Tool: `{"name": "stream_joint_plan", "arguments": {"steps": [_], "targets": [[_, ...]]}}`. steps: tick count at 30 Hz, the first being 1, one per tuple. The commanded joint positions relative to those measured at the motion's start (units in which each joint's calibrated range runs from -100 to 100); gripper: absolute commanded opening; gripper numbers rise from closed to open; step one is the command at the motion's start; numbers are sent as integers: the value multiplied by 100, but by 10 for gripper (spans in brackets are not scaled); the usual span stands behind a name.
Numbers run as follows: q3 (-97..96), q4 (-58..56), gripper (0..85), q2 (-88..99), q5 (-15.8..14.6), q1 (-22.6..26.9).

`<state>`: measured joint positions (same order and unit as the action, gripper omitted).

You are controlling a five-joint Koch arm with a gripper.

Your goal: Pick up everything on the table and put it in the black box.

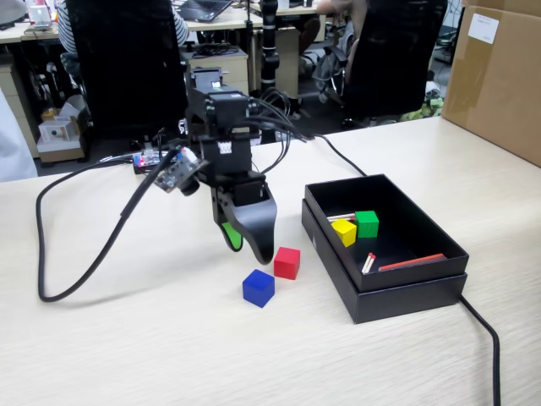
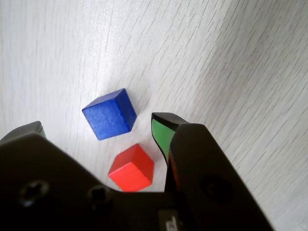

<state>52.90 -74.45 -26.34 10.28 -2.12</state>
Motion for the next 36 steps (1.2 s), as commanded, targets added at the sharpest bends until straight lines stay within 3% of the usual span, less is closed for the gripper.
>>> {"name": "stream_joint_plan", "arguments": {"steps": [1,11,13,18,28,36], "targets": [[649,11,452,-137,49,-10],[1174,11,436,-1169,49,29],[1183,11,372,-1250,15,49],[1437,11,47,-1342,-107,54],[875,11,47,1206,-283,244],[222,11,48,2468,-860,1206]]}}
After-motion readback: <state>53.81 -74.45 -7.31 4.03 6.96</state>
